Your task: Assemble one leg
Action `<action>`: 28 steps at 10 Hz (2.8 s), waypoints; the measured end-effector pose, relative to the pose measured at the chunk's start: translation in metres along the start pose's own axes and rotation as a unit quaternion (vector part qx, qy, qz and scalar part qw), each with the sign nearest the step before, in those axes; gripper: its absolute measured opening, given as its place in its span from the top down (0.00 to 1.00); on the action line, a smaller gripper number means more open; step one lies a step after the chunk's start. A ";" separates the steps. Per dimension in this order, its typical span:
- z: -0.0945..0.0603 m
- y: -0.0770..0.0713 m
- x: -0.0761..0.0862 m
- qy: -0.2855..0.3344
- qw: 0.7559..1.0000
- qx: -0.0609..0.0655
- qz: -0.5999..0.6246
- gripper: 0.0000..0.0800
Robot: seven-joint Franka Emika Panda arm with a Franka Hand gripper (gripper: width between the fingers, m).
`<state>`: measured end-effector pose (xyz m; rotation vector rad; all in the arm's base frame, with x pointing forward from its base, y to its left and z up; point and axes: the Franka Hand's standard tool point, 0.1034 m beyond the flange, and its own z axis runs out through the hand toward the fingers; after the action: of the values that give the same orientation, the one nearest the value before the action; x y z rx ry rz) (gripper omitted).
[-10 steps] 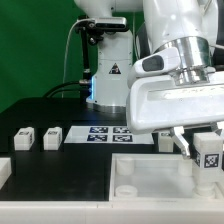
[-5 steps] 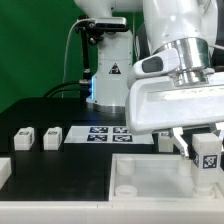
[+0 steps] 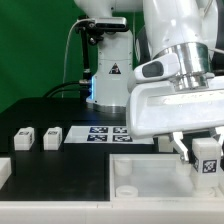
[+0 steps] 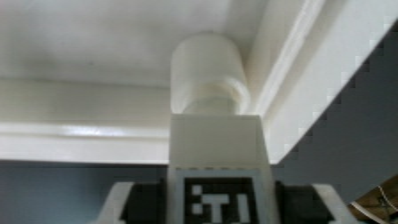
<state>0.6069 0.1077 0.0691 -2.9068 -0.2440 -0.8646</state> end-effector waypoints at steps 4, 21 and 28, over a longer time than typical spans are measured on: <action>0.001 -0.002 0.002 0.004 1.000 0.001 -0.001 0.64; -0.018 -0.003 0.020 -0.027 1.000 0.006 -0.004 0.19; -0.015 -0.001 0.051 -0.263 0.963 0.057 0.012 0.19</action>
Offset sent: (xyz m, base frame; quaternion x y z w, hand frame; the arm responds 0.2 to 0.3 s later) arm 0.0037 0.0069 -0.0089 -0.0070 0.0117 0.0063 0.9999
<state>0.6405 0.1129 0.1094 -2.9576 -0.2833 -0.0516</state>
